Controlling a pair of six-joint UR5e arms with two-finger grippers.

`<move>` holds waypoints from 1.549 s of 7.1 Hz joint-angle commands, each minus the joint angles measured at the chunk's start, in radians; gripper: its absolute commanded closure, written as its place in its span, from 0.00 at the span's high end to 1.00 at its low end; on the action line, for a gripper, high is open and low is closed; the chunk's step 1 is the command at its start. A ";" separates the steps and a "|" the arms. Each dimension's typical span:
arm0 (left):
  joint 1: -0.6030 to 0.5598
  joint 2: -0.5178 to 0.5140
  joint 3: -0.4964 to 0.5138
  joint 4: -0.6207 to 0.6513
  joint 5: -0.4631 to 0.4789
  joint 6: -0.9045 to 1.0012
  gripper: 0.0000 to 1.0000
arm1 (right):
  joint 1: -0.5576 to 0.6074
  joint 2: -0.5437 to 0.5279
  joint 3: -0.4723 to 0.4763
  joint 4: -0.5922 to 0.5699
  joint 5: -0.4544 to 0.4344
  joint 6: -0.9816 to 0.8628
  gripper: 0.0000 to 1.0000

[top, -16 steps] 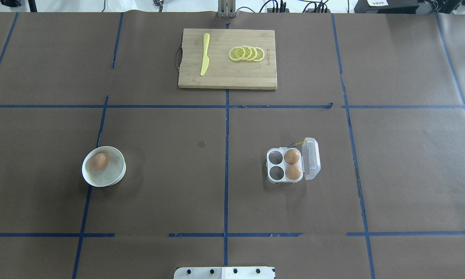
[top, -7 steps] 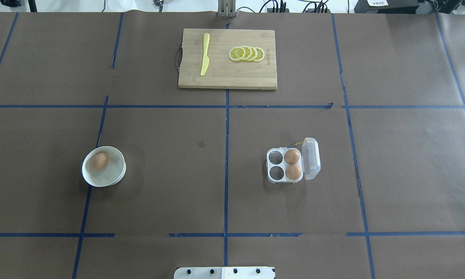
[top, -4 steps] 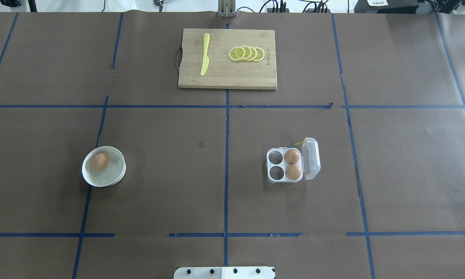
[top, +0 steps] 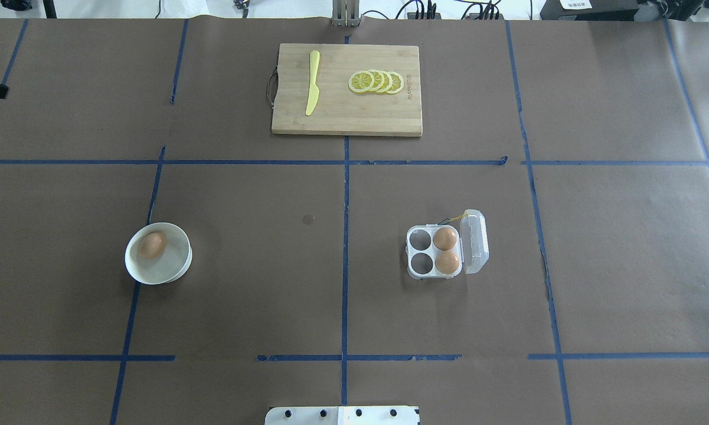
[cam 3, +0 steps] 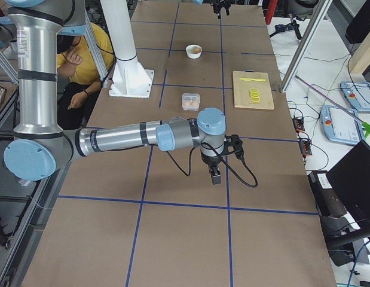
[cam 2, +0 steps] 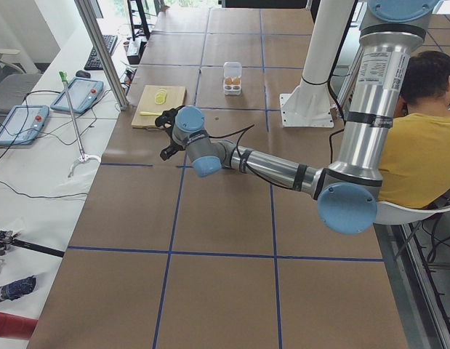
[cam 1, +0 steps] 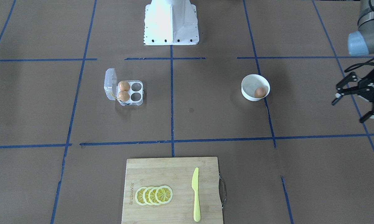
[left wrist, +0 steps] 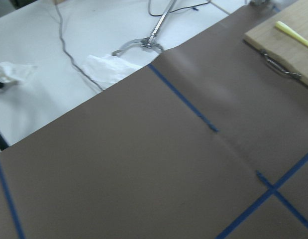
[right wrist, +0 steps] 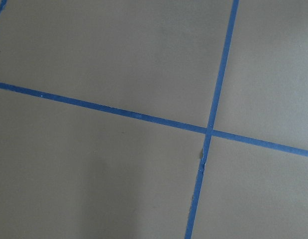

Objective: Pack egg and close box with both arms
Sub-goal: 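Move the left gripper down into the white bowl over the brown egg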

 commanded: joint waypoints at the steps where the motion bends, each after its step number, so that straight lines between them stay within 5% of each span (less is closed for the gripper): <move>1: 0.183 0.009 -0.102 0.020 0.123 -0.081 0.98 | 0.000 -0.004 0.003 0.002 0.002 0.000 1.00; 2: 0.273 0.025 -0.142 0.064 0.198 -0.179 0.67 | 0.000 -0.004 0.002 0.002 0.000 -0.001 1.00; 3: 0.305 0.026 -0.148 0.093 0.202 -0.207 0.59 | 0.000 -0.006 0.000 0.000 0.000 -0.001 1.00; 5: 0.382 0.068 -0.164 0.096 0.256 -0.377 0.67 | 0.000 -0.009 0.006 0.002 0.002 -0.001 1.00; 11: 0.486 0.140 -0.161 0.096 0.343 -0.434 0.57 | 0.000 -0.013 0.006 0.002 0.003 -0.001 1.00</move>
